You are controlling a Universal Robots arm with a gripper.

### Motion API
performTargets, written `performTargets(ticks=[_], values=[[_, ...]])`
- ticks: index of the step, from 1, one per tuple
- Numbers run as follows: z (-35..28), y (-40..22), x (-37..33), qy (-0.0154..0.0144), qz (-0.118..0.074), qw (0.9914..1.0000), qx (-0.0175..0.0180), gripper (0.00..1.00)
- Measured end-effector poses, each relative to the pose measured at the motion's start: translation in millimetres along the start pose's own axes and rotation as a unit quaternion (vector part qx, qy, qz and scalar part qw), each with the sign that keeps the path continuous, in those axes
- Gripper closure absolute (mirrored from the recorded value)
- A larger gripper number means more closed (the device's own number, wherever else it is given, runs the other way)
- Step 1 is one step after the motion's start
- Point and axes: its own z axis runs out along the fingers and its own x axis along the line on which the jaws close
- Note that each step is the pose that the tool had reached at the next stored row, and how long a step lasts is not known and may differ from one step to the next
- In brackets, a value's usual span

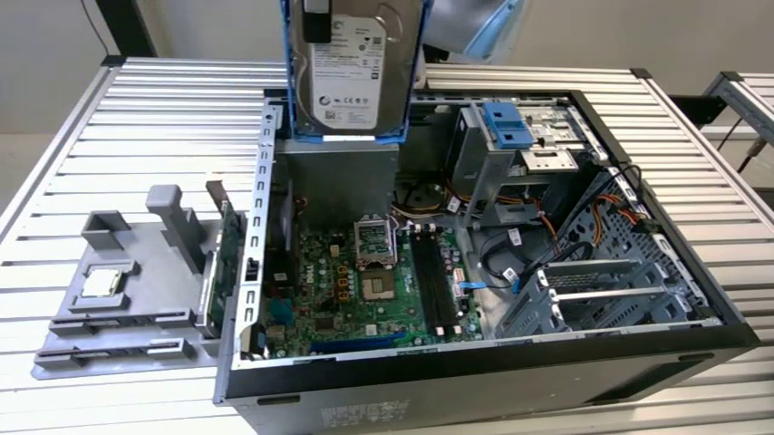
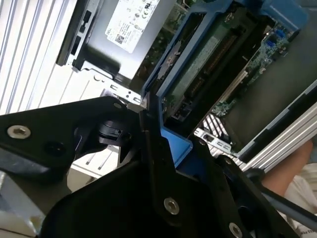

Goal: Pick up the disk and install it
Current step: 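Pick up the disk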

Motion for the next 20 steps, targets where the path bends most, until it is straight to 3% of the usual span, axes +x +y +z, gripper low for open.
performTargets(ticks=[20], values=[[-2.6, -90.6, 20.6, -0.0002, 0.000, 1.00000, -0.0009, 1.00]])
